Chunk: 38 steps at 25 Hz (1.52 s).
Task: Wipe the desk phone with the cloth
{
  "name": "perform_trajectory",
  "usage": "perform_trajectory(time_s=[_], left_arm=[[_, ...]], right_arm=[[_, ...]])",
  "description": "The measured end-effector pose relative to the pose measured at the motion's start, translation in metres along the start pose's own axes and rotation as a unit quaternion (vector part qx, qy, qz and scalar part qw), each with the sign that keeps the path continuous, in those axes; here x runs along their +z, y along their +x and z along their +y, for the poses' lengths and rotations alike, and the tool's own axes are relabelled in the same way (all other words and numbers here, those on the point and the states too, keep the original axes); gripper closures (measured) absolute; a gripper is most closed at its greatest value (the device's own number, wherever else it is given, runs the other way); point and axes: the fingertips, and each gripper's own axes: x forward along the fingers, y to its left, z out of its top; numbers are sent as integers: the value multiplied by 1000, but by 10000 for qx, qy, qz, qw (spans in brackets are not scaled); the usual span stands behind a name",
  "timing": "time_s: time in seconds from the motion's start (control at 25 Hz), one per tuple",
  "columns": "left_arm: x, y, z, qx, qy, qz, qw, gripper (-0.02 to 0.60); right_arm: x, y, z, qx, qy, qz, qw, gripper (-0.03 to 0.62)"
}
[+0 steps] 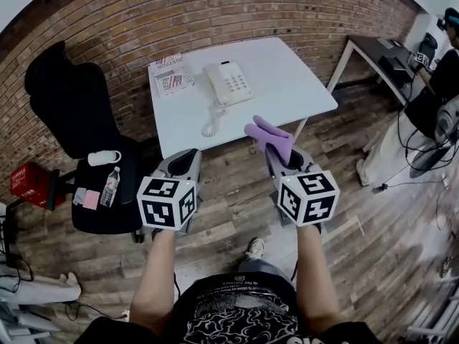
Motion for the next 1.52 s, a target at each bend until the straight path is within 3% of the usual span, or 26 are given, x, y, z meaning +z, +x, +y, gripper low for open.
perform_trajectory(time_s=[0.28, 0.84, 1.52], left_arm=[[20, 49, -5, 395, -243, -71, 9989, 575], [37, 105, -7, 944, -230, 8, 9953, 575], [65, 203, 61, 1115, -385, 0, 9930, 575]], right_arm=[[9, 32, -55, 376, -110, 74, 9992, 548], [15, 80, -123, 842, -178, 120, 9962, 548], [34, 198, -172, 1000, -354, 300, 9939, 548]])
